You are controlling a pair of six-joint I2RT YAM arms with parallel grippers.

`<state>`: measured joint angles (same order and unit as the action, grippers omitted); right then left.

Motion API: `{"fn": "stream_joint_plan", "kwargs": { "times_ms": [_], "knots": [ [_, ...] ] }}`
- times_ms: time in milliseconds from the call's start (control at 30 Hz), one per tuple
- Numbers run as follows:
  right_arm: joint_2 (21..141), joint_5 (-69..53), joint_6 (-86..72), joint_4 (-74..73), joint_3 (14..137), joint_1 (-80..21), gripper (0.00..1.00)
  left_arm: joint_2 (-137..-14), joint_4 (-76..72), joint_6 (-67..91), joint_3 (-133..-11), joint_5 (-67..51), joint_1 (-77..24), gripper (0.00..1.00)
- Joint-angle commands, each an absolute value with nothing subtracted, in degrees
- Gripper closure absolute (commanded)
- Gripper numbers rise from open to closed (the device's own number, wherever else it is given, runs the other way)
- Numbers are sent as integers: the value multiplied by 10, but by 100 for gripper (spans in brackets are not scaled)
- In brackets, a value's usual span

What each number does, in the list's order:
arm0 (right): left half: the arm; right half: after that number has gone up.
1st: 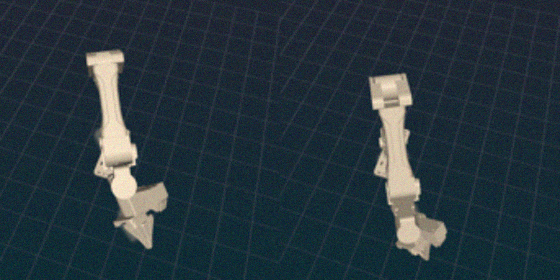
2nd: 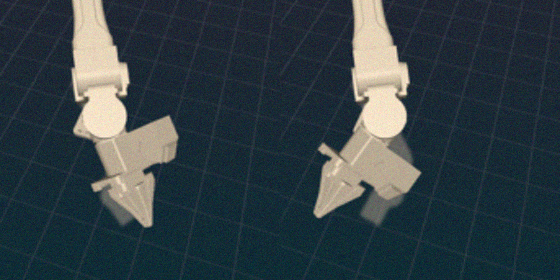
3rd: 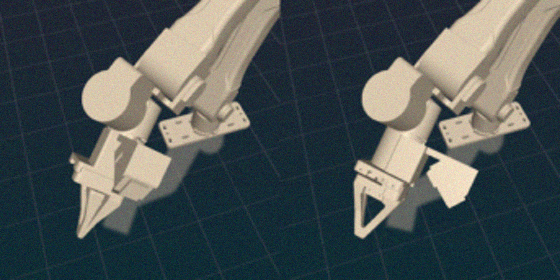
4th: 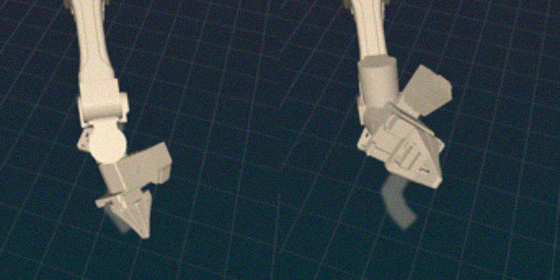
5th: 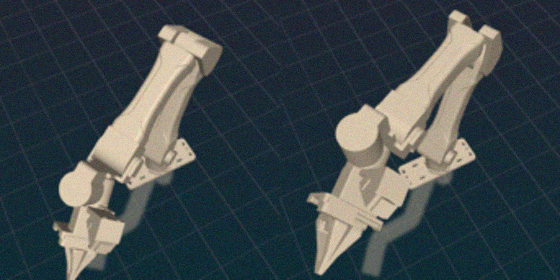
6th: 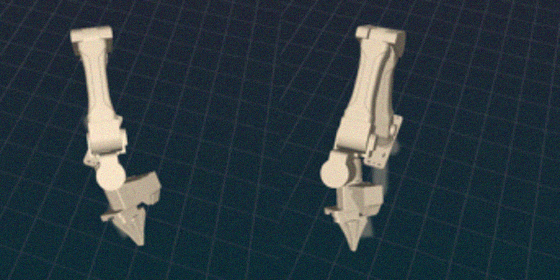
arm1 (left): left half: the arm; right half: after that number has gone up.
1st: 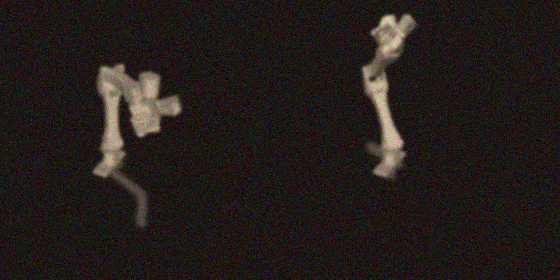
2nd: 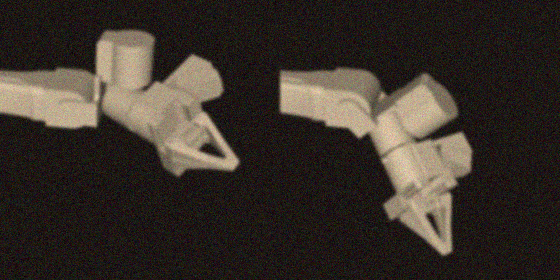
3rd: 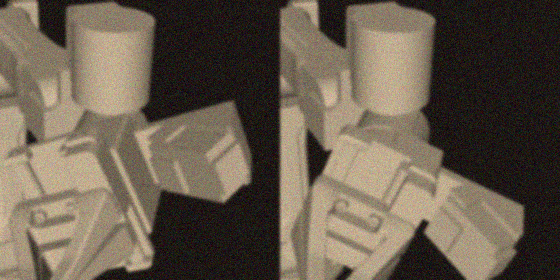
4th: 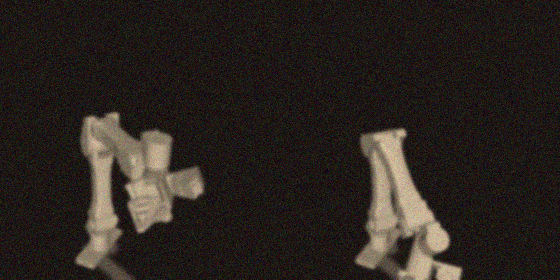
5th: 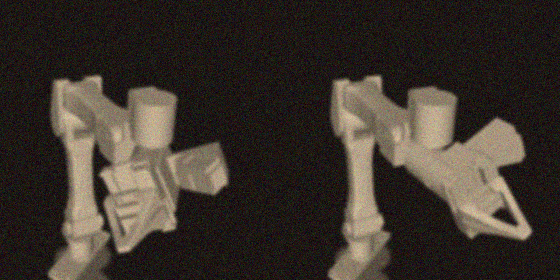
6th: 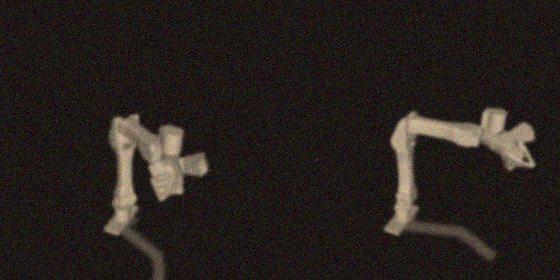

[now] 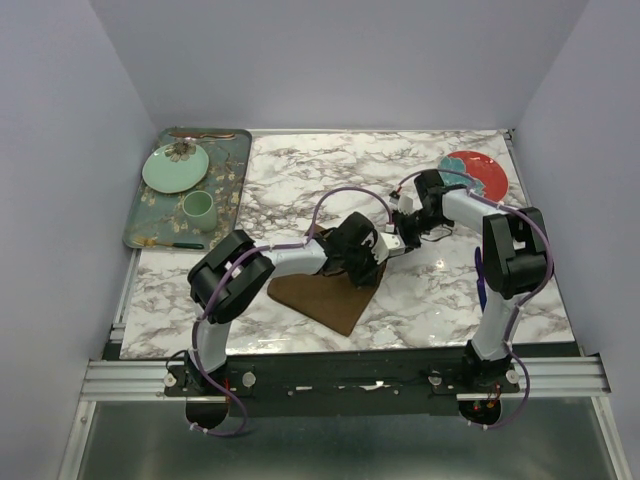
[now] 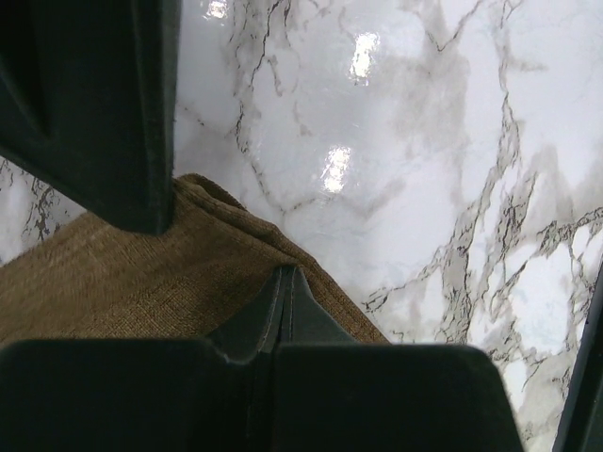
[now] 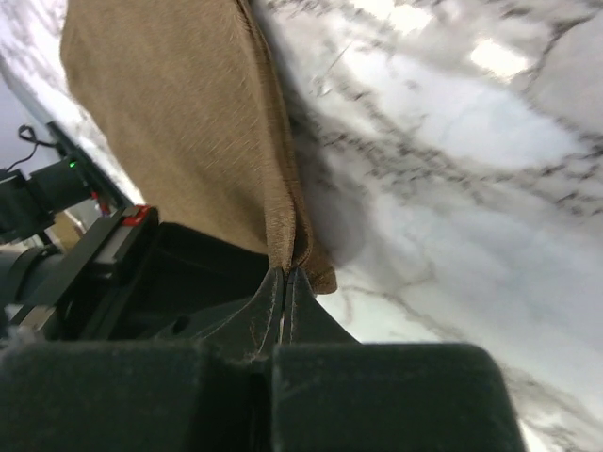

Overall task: Fold the napkin into a case and place the utensils inside
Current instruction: Pick up the lower triangle-folded napkin from the center of the board.

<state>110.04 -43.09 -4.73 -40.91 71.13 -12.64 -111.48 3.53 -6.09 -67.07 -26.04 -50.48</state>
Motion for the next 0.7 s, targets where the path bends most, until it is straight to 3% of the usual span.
{"fn": "stream_joint_plan", "kwargs": {
  "times_ms": [0,200,467,667],
  "knots": [
    [1064,-472,-55,-432,692,-129,99,-1122,61,-72,-659,-234,-501,99],
    [1075,-435,-33,-432,713,-129,99,-1015,72,-87,-644,-244,-497,89],
    [1084,-425,-8,-446,740,-129,99,-892,249,-259,-551,-262,-465,92],
    [1084,-423,5,-449,739,-139,99,-883,266,-286,-500,-255,-465,95]
  ]
}}
